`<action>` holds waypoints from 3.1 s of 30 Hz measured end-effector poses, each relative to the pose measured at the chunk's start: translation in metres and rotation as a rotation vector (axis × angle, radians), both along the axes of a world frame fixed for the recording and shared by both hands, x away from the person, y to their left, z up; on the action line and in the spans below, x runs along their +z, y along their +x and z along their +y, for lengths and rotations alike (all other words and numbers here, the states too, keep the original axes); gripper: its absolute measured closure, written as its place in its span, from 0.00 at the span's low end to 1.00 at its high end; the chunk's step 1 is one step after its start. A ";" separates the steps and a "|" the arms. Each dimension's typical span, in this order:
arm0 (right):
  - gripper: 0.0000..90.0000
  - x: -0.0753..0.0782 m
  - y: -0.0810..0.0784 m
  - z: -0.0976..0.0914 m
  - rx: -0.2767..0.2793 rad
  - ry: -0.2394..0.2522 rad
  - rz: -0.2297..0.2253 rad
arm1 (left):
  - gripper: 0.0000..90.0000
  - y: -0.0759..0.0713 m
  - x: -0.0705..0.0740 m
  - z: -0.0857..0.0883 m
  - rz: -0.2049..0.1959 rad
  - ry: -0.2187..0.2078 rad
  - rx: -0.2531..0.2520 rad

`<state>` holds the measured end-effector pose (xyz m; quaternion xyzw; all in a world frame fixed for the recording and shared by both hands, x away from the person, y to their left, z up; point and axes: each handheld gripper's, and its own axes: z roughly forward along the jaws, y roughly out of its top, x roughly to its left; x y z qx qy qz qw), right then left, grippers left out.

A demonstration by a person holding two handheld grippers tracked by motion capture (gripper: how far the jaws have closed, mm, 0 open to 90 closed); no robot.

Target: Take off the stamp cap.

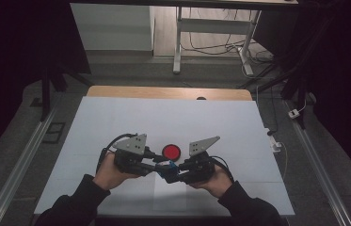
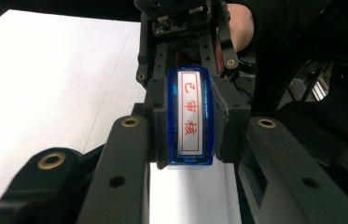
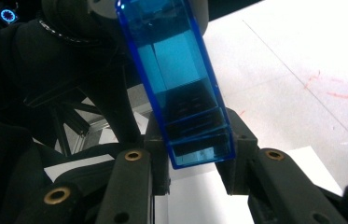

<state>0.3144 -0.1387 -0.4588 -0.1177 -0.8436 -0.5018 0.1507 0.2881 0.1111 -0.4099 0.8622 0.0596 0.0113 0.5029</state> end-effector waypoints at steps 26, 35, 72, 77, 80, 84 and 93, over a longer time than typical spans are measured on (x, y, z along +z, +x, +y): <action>0.76 0.005 -0.012 -0.004 -0.055 -0.098 -0.163 | 0.78 0.002 0.005 0.007 0.047 -0.018 0.085; 0.76 0.010 -0.019 -0.013 -0.131 -0.115 -0.248 | 0.78 0.004 0.003 0.010 0.043 0.005 0.137; 0.76 0.023 -0.043 -0.059 -0.341 -0.156 -0.286 | 0.78 0.007 0.000 0.014 0.018 0.066 0.263; 0.76 0.021 -0.049 -0.073 -0.383 -0.177 -0.308 | 0.78 0.006 0.000 0.014 0.014 0.065 0.264; 0.76 0.020 -0.052 -0.082 -0.410 -0.185 -0.306 | 0.78 0.007 0.000 0.014 0.015 0.065 0.264; 0.76 0.020 -0.055 -0.092 -0.439 -0.180 -0.299 | 0.78 0.006 0.000 0.013 0.014 0.066 0.266; 0.76 0.020 -0.063 -0.118 -0.523 -0.202 -0.306 | 0.78 0.007 0.000 0.014 0.013 0.067 0.270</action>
